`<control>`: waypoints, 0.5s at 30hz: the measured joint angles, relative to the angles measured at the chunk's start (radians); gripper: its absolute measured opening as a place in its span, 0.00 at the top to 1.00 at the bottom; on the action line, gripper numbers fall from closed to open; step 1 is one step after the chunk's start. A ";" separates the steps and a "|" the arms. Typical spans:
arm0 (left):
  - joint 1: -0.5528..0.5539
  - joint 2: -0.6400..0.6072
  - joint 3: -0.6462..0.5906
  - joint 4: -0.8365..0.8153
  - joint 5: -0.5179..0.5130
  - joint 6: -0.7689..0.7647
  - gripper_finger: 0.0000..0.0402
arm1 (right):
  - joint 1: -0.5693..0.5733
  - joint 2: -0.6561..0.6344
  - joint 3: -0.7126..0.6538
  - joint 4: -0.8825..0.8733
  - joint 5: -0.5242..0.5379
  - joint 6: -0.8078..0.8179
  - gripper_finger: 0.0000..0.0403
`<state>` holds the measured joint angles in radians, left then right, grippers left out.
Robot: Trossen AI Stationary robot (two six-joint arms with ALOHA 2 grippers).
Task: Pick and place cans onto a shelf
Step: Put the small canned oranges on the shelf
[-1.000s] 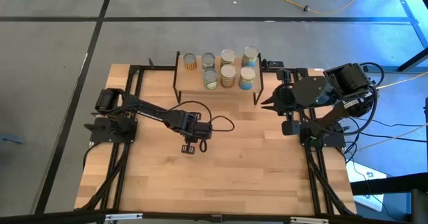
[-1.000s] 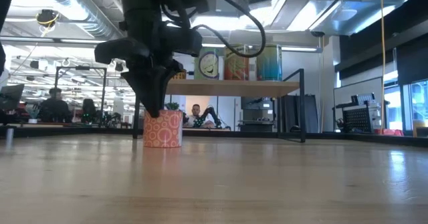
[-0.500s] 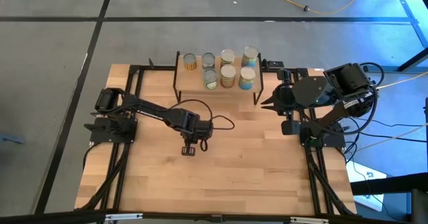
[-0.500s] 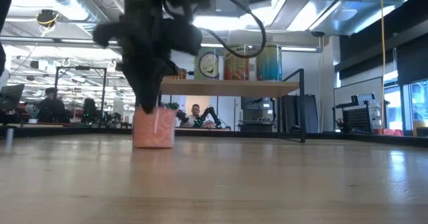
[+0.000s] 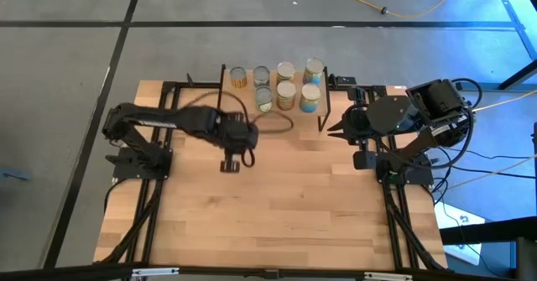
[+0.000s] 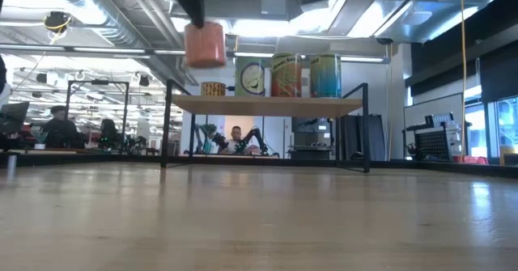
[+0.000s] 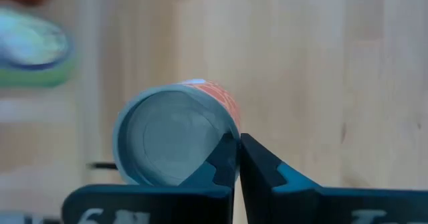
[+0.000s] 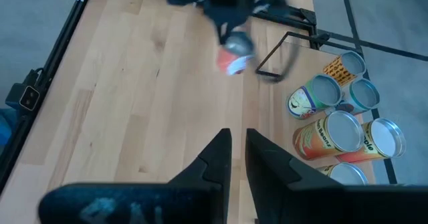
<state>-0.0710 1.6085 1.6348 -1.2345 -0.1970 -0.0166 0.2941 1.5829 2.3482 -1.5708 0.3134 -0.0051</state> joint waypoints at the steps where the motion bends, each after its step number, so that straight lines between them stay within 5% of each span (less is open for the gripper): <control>1: 0.017 0.000 0.035 -0.027 -0.005 0.000 1.00 | 0.000 0.000 0.000 0.000 0.000 0.000 0.88; 6: 0.123 -0.002 0.154 -0.123 -0.049 -0.001 1.00 | 0.000 0.000 0.000 0.000 0.000 -0.002 0.88; 15: 0.385 0.030 0.167 -0.131 0.017 0.132 1.00 | 0.000 0.000 0.000 0.000 0.014 -0.002 0.88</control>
<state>0.3139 1.6383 1.8019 -1.3655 -0.1796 0.1157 0.2943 1.5829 2.3482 -1.5711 0.3270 -0.0075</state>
